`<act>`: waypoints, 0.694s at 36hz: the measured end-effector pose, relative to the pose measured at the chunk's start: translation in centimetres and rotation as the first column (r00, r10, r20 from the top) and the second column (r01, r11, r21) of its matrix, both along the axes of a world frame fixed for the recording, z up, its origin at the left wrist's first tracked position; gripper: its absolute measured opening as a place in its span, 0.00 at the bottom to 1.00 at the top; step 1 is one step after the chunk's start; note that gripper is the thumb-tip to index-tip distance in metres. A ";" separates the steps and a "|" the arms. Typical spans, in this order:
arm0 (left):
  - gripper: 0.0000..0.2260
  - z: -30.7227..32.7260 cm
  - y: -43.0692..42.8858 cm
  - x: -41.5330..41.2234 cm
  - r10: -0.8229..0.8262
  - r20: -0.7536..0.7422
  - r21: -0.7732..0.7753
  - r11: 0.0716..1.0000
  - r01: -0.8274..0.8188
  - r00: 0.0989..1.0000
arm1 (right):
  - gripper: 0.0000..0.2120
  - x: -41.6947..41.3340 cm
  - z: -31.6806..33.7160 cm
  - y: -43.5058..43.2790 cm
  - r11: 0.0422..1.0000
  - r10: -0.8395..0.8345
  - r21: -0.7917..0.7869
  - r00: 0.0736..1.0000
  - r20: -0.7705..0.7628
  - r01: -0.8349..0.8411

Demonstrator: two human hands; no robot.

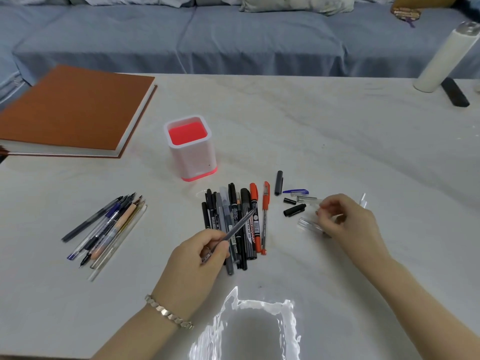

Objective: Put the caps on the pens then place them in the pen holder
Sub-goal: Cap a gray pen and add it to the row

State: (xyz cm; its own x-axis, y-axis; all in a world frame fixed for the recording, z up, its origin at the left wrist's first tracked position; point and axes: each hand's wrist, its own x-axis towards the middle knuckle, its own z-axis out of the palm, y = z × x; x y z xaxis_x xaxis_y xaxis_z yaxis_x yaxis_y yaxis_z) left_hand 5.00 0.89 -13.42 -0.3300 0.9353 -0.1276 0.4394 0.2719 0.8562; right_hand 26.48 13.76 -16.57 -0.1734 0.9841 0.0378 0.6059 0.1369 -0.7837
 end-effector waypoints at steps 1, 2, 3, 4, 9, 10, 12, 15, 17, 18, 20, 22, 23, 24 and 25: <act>0.12 0.0 0.0 0.0 -0.003 0.004 0.001 1.000 0.003 1.000 | 0.10 -0.3 0.1 -0.4 0.999 -0.036 -0.026 0.994 -0.105 0.034; 0.12 0.1 0.0 0.1 -0.009 0.011 0.001 1.000 0.009 1.000 | 0.13 -0.6 0.3 -0.8 0.997 -0.059 -0.050 0.981 -0.186 0.051; 0.12 0.1 0.0 0.1 -0.013 0.018 0.003 1.000 0.013 1.000 | 0.14 -1.0 0.7 -1.2 0.996 -0.069 -0.074 0.967 -0.245 0.052; 0.13 0.2 -0.1 0.2 -0.017 0.024 0.004 1.000 0.017 1.000 | 0.14 -1.4 1.1 -1.5 0.994 -0.070 -0.098 0.954 -0.292 0.043; 0.15 0.7 -0.4 0.4 -0.045 0.015 0.007 0.999 0.045 0.999 | 0.09 -2.9 2.5 -3.7 0.936 -0.134 -0.344 0.824 -0.550 -0.078; 0.15 0.8 -0.5 0.4 -0.051 0.011 0.005 0.999 0.051 0.999 | 0.07 -3.1 2.6 -4.1 0.917 -0.145 -0.382 0.797 -0.586 -0.114; 0.15 0.8 -0.7 0.3 -0.057 0.006 -0.001 0.998 0.057 0.998 | 0.05 -3.5 2.9 -4.7 0.891 -0.162 -0.419 0.737 -0.656 -0.176; 0.13 0.8 -0.9 0.3 -0.054 0.015 -0.006 0.999 0.054 0.998 | 0.06 -4.1 3.6 -5.3 0.870 -0.212 -0.444 0.649 -0.731 -0.216; 0.10 0.7 -0.9 0.3 -0.060 0.018 -0.010 0.998 0.060 0.998 | 0.08 -4.6 4.0 -5.5 0.869 -0.228 -0.442 0.615 -0.755 -0.222; 0.09 0.7 -0.9 0.4 -0.066 0.015 -0.013 0.998 0.066 0.998 | 0.09 -4.8 4.0 -5.6 0.868 -0.240 -0.445 0.597 -0.765 -0.221; 0.07 0.6 -1.0 0.3 -0.076 0.007 -0.011 0.997 0.076 0.997 | 0.10 -5.2 4.1 -5.8 0.865 -0.274 -0.455 0.559 -0.783 -0.212; 0.07 0.6 -1.1 0.3 -0.090 -0.004 -0.005 0.996 0.090 0.996 | 0.10 -5.5 4.2 -6.0 0.863 -0.293 -0.461 0.537 -0.791 -0.207; 0.07 0.6 -1.2 0.3 -0.095 -0.014 0.000 0.995 0.095 0.995 | 0.10 -5.5 4.2 -6.1 0.862 -0.295 -0.461 0.533 -0.793 -0.209; 0.07 0.6 -1.2 0.3 -0.098 -0.021 0.005 0.995 0.098 0.995 | 0.08 -5.6 4.2 -6.2 0.861 -0.293 -0.461 0.532 -0.795 -0.214; 0.07 0.6 -1.2 0.3 -0.097 -0.027 0.011 0.995 0.097 0.995 | 0.07 -5.6 4.3 -6.3 0.860 -0.291 -0.462 0.532 -0.795 -0.219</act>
State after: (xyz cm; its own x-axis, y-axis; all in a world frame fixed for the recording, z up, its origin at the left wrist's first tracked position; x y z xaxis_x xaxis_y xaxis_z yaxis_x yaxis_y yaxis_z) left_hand 5.31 -0.28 -12.84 -0.2409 0.9645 -0.1081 0.4860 0.2163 0.8467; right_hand 20.88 7.51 -12.30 -0.2772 0.9123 -0.3016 -0.3490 -0.3880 -0.8530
